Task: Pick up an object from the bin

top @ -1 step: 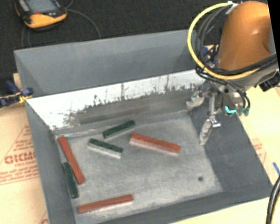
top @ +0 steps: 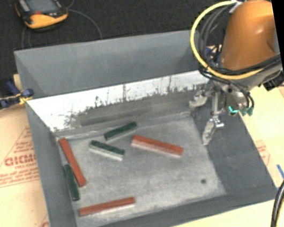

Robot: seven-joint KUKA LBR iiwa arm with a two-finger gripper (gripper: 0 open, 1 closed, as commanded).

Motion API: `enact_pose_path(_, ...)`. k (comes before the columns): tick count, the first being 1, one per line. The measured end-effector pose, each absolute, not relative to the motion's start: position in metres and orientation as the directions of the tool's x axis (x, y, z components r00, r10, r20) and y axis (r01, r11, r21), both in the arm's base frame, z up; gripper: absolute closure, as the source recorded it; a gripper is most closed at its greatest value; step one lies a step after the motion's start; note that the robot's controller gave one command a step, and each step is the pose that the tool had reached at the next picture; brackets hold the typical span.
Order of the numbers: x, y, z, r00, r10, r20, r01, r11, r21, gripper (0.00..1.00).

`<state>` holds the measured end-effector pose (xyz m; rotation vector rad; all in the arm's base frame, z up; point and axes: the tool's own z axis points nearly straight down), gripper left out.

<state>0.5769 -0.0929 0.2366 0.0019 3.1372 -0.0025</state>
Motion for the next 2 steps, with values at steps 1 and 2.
enact_pose_path(1,0.578,-0.088,0.196,-1.0,-0.011,-0.013,-0.011,1.0,-0.003,0.0)
enact_pose_path(2,0.584,-0.076,0.081,-0.996,-0.092,0.001,-0.092,0.996,-0.002,1.0)
